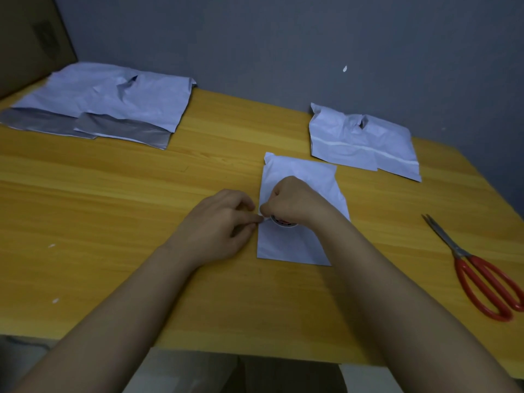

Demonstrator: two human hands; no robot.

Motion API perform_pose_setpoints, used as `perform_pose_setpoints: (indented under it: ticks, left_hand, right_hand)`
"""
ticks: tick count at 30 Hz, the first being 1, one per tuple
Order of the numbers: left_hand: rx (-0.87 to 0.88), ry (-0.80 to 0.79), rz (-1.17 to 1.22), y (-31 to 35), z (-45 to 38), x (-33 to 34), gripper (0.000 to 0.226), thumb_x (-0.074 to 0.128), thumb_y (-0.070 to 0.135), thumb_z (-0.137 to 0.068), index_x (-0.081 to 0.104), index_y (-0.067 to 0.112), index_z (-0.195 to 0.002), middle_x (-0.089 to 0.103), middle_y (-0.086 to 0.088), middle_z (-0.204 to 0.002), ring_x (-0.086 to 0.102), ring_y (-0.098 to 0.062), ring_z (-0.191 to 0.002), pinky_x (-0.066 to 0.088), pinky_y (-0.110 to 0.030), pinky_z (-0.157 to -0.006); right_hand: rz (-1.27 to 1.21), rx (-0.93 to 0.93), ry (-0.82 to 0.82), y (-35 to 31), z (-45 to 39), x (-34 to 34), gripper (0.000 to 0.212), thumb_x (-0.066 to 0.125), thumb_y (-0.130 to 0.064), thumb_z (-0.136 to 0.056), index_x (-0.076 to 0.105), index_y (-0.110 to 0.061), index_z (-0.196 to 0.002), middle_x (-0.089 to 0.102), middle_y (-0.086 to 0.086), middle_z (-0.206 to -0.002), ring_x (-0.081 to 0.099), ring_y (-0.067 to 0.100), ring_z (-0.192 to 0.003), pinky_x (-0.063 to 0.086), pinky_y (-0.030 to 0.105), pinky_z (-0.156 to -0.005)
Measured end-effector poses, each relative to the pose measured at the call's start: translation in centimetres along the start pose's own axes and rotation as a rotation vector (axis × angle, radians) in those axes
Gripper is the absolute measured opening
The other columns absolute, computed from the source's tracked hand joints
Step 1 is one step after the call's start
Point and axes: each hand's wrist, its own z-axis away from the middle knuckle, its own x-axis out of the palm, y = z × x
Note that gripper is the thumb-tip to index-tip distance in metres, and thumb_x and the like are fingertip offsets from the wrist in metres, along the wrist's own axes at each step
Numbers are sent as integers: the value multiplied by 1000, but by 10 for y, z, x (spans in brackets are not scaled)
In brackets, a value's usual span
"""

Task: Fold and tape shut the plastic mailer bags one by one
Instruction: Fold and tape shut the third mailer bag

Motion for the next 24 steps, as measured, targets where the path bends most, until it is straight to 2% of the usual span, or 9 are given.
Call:
perform_pose_setpoints:
  ticks: [3, 6, 8, 10, 12, 16, 18, 20, 24]
  left_hand:
    - [16, 14, -61, 3, -2, 0, 39, 42, 32, -86, 74, 22, -105, 63, -1, -102, 59, -24, -95, 50, -37, -69]
    - [20, 28, -81, 4, -1, -1, 40, 41, 33, -86, 75, 21, -102, 63, 0, -97, 59, -24, -90, 50, -38, -64]
    - [1, 37, -83, 6, 0, -2, 41, 40, 35, -86, 75, 21, -101, 61, 0, -90, 58, -25, -85, 49, -37, -61]
    - [-11, 46, -87, 8, 0, -1, 42, 39, 36, -87, 75, 21, -101, 58, 0, -84, 56, -25, -81, 48, -37, -59]
    - [-27, 46, -82, 9, 0, -1, 44, 38, 38, -86, 75, 21, -102, 56, 0, -82, 55, -24, -80, 47, -37, -58]
    - [-48, 46, -70, 11, -1, -3, 45, 37, 40, -85, 75, 22, -102, 56, 1, -81, 55, -23, -79, 44, -33, -58]
    - [-45, 41, -73, 12, -1, -5, 46, 37, 41, -85, 76, 21, -101, 55, 2, -81, 54, -22, -80, 44, -33, -59]
    - [-28, 33, -95, 13, -2, -6, 46, 37, 41, -86, 76, 20, -100, 56, 3, -82, 54, -21, -82, 45, -34, -60]
    - [-7, 21, -150, 16, -3, -5, 43, 40, 38, -85, 77, 19, -93, 59, 1, -90, 56, -23, -88, 49, -37, -62]
  right_hand:
    - [51, -29, -37, -3, 2, -3, 34, 67, -22, -82, 44, -11, -60, 44, 7, -61, 45, 20, -59, 35, 29, -55]
    - [89, -97, -41, -4, 7, -4, 31, 59, -28, -90, 58, -5, -71, 58, 13, -73, 54, 23, -71, 46, 35, -68]
    - [62, -126, 13, 1, 10, -4, 43, 50, -29, -96, 51, -5, -60, 53, 13, -61, 49, 22, -59, 43, 34, -61]
    - [38, -151, 74, 7, 13, -3, 52, 47, -25, -98, 36, -10, -49, 38, 6, -47, 37, 19, -48, 30, 30, -49]
    - [16, -175, 105, 11, 15, -2, 54, 47, -23, -97, 30, -12, -47, 32, 4, -45, 33, 20, -48, 26, 30, -49]
    - [2, -229, 152, 15, 16, 5, 51, 47, -24, -97, 33, -10, -51, 39, 10, -51, 40, 27, -54, 32, 35, -54]
    - [-45, -218, 177, 18, 16, 8, 46, 47, -29, -97, 44, -6, -58, 51, 17, -59, 49, 31, -57, 40, 38, -56]
    - [-85, -210, 200, 21, 18, 9, 38, 49, -35, -97, 56, -3, -77, 62, 15, -70, 58, 30, -65, 45, 36, -58]
    - [-177, -246, 208, 27, 21, 11, 35, 50, -46, -95, 56, -12, -91, 57, 1, -63, 57, 23, -63, 39, 31, -54]
